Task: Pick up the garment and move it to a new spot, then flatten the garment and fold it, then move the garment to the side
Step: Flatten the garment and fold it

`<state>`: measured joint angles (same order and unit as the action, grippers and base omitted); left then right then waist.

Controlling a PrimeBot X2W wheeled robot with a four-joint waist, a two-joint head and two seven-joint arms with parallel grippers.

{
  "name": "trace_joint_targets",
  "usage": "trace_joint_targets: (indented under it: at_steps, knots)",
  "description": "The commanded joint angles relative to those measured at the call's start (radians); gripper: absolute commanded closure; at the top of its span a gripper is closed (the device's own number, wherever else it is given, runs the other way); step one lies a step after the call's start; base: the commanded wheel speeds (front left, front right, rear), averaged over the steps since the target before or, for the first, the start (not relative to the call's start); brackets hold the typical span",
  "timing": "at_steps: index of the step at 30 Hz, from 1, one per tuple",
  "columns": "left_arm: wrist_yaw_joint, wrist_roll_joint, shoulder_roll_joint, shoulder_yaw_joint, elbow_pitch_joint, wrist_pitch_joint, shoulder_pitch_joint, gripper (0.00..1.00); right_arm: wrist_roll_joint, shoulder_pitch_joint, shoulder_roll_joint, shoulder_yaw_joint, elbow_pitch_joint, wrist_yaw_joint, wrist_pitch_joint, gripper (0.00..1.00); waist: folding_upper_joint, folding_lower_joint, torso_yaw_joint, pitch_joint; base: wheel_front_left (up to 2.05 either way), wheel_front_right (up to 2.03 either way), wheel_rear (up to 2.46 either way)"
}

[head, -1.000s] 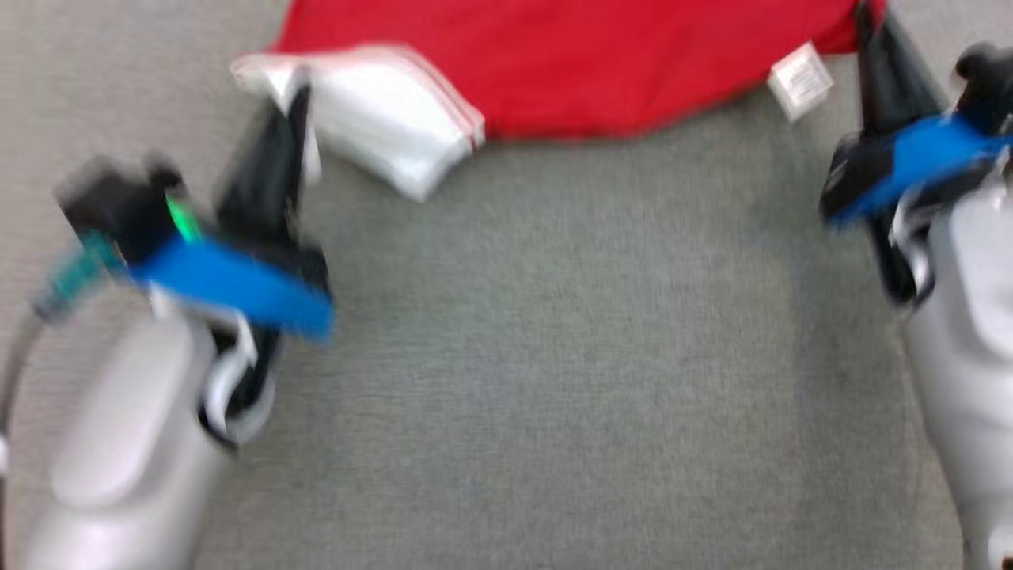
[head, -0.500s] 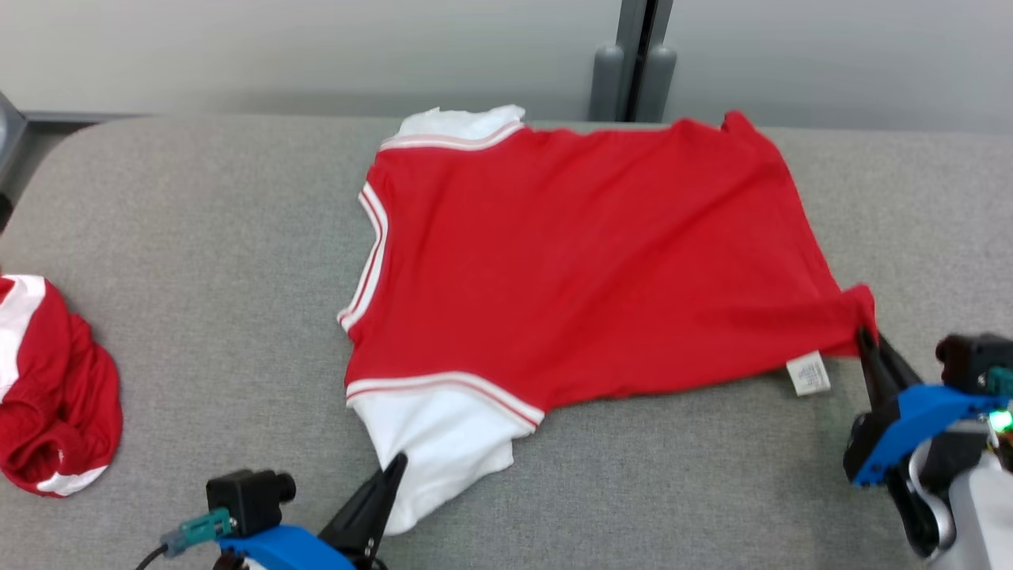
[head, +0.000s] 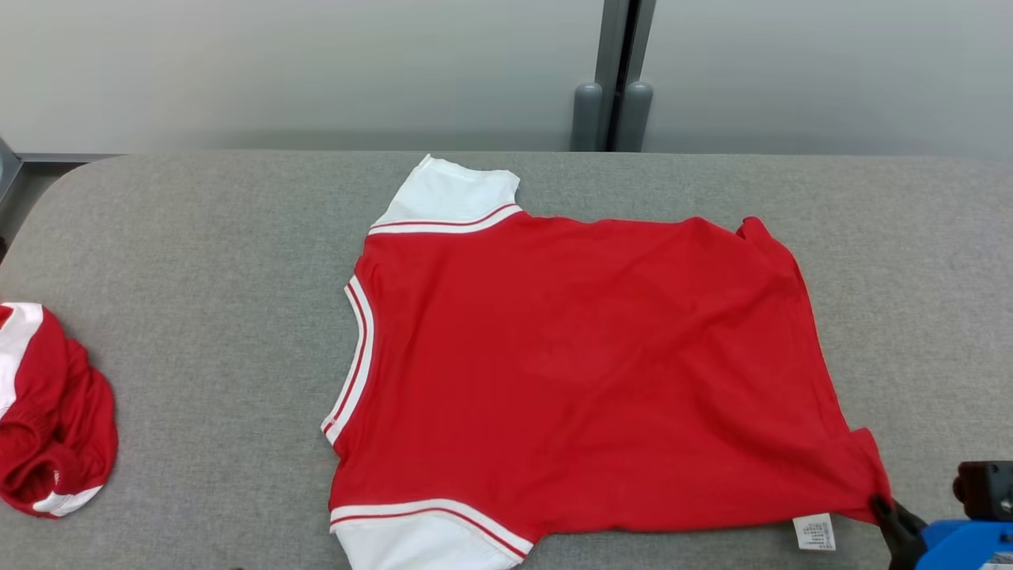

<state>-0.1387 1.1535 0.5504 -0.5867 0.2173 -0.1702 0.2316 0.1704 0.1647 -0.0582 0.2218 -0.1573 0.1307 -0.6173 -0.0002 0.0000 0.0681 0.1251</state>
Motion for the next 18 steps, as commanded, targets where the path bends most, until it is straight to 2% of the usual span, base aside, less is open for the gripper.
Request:
trace_joint_targets:
  at_steps: [1, 6, 12, 18]
  knots:
    - [-0.009, 0.011, 0.005, 0.033, 0.05, 0.024, 0.008, 1.0, 0.005, 0.028, 0.005, 0.014, -0.057, 0.0, -0.02, 1.0, 0.0002, 0.0, -0.008, -0.001, 0.0, 0.0, 0.0]
    - [0.0, -0.013, 0.001, 0.05, 0.082, 0.044, -0.037, 1.0, 0.011, -0.011, 0.007, 0.007, -0.068, 0.0, -0.006, 1.0, 0.0002, 0.0, -0.018, 0.004, 0.0, 0.0, 0.0]
    - [0.016, -0.05, -0.052, 0.072, 0.05, 0.072, -0.178, 1.0, 0.001, -0.082, 0.007, -0.01, -0.005, 0.0, 0.01, 1.0, 0.0002, 0.0, -0.014, 0.025, 0.0, 0.0, 0.0]
    - [0.04, -0.028, -0.121, 0.09, -0.035, 0.097, -0.282, 1.0, 0.013, -0.16, 0.007, -0.015, 0.045, 0.0, 0.039, 1.0, 0.0002, 0.0, -0.013, 0.069, 0.0, 0.0, 0.0]
